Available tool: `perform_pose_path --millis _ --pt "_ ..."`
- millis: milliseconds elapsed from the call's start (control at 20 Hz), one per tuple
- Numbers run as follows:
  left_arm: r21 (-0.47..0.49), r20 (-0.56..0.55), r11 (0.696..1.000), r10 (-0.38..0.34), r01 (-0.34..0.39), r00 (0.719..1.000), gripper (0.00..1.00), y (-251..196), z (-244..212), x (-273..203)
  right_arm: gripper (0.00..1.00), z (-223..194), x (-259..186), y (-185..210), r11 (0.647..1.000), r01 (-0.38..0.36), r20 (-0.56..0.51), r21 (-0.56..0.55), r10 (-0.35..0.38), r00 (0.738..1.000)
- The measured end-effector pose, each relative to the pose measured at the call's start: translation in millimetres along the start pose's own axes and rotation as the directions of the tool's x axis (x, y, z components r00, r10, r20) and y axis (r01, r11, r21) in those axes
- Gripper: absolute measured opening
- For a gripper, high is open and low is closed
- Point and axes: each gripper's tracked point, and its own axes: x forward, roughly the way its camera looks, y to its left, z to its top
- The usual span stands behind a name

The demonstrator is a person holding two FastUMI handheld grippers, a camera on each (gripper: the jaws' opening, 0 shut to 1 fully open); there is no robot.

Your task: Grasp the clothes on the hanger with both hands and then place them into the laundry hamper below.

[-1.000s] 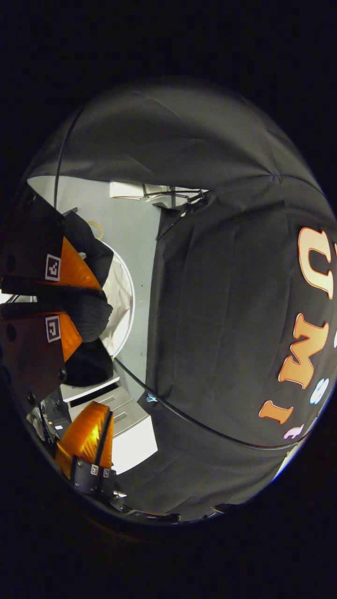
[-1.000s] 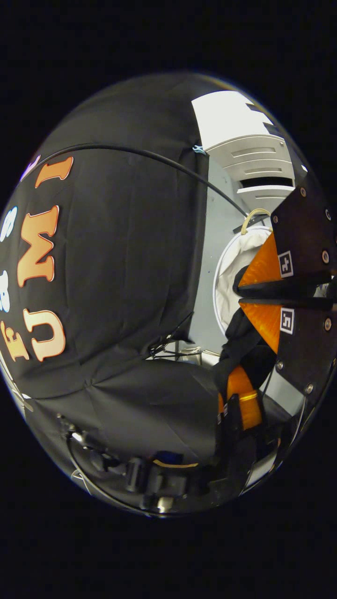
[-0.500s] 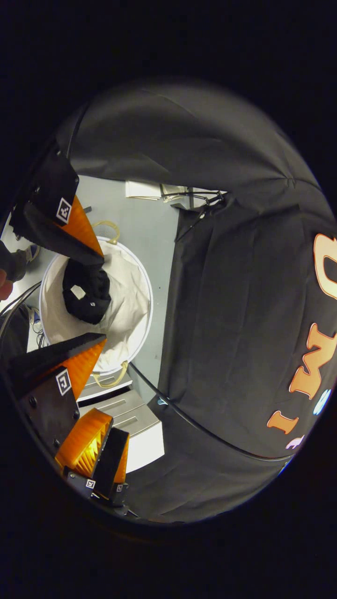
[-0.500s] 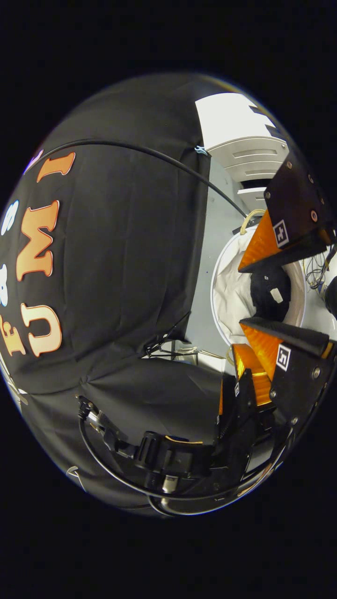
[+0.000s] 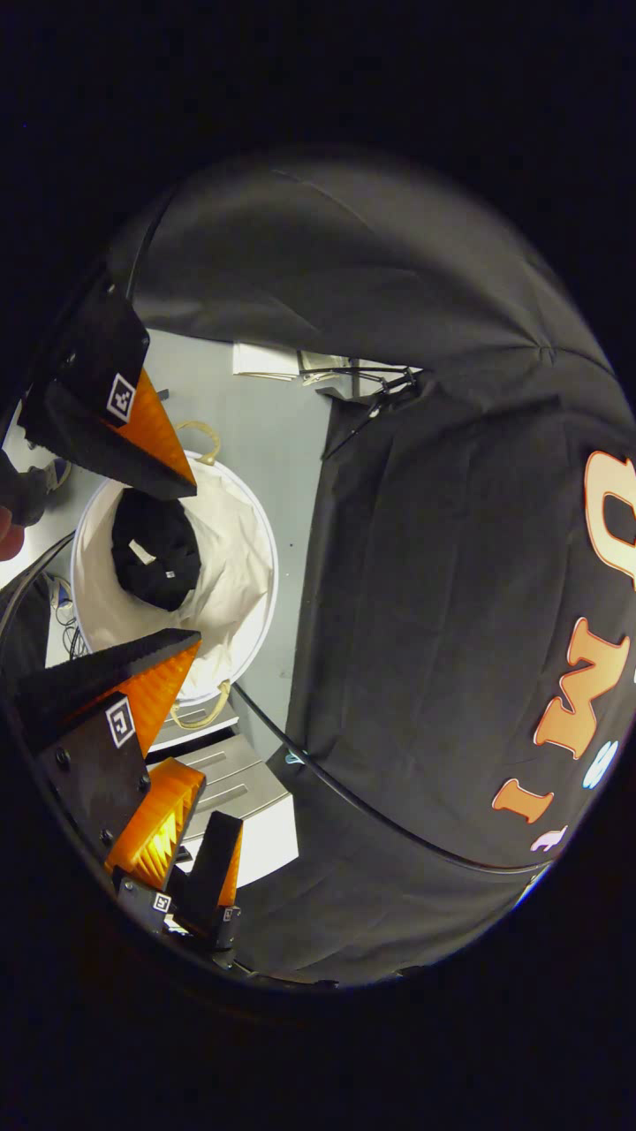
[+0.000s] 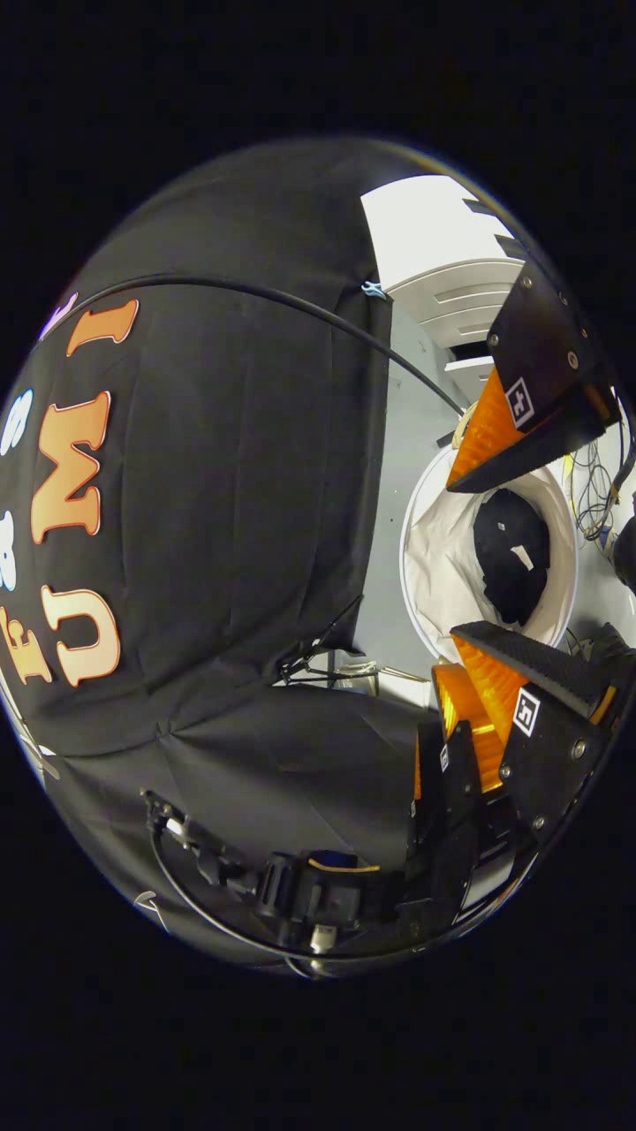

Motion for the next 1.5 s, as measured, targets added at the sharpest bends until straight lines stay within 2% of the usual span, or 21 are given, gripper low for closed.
perform_pose_path --millis 50,150,300,500,550,650,800,900,950,1050,1150,1200,1400,1450,1500 --pt "0.007 0.014 1.000 -0.001 0.001 1.000 0.92 -1.6 5.5 -2.8 0.91 2.3 -1.5 0.0 1.000 0.003 0.003 0.003 -0.003 1.000" --pt "0.027 0.058 1.000 0.001 -0.002 0.998 0.98 -2.1 17.0 -13.1 0.92 10.7 -7.6 0.7 1.000 0.007 0.027 0.006 -0.007 1.000" --pt "0.046 0.134 0.999 -0.006 0.000 0.991 0.98 -8.9 39.9 -34.2 0.92 30.0 -21.2 3.1 1.000 0.011 0.072 0.002 -0.011 0.997" --pt "0.044 0.268 0.999 -0.021 0.009 0.963 0.98 -20.2 85.7 -78.2 0.92 80.7 -56.6 6.7 1.000 0.011 0.188 0.019 -0.014 0.982" --pt "0.041 0.301 0.999 -0.026 0.014 0.953 0.94 -23.9 98.8 -91.2 0.92 94.9 -69.2 7.1 1.000 0.013 0.226 0.019 -0.017 0.974" --pt "0.043 0.375 0.999 -0.036 0.021 0.926 0.98 -30.1 125.4 -117.8 0.92 122.6 -95.1 8.4 1.000 0.013 0.299 0.013 -0.016 0.954" --pt "0.067 0.495 0.998 -0.027 -0.007 0.868 1.00 -36.9 166.8 -168.1 0.92 160.4 -139.1 14.1 1.000 0.013 0.400 -0.007 -0.009 0.916" --pt "0.069 0.550 0.998 -0.035 -0.004 0.835 1.00 -38.7 178.1 -190.5 0.92 178.5 -167.8 19.1 1.000 0.004 0.451 -0.017 0.004 0.893" --pt "0.069 0.573 0.998 -0.040 0.000 0.819 0.97 -47.8 185.2 -208.1 0.92 185.1 -183.6 21.1 1.000 -0.003 0.476 -0.017 0.011 0.880" --pt "0.063 0.616 0.998 -0.038 -0.001 0.787 1.00 -54.4 195.4 -240.8 0.92 201.3 -206.7 25.2 1.000 -0.015 0.521 -0.013 0.020 0.853" --pt "0.065 0.653 0.998 -0.033 -0.012 0.757 0.94 -58.5 205.3 -266.4 0.92 210.0 -228.2 26.0 1.000 -0.015 0.552 -0.018 0.023 0.834" --pt "0.072 0.668 0.997 -0.031 -0.024 0.743 0.97 -61.5 205.4 -273.8 0.92 212.3 -237.0 25.3 1.000 -0.015 0.561 -0.023 0.025 0.827" --pt "0.083 0.724 0.994 -0.011 -0.071 0.689 0.94 -68.3 210.2 -311.8 0.92 219.5 -271.5 25.8 1.000 -0.022 0.605 -0.014 0.026 0.795" --pt "0.081 0.736 0.994 -0.006 -0.079 0.677 0.96 -72.2 208.3 -325.1 0.98 220.5 -277.2 26.0 1.000 -0.026 0.611 -0.011 0.027 0.791" --pt "0.080 0.743 0.994 -0.007 -0.079 0.669 0.93 -74.6 208.6 -332.4 0.92 221.5 -282.5 25.2 1.000 -0.028 0.617 -0.011 0.029 0.787"
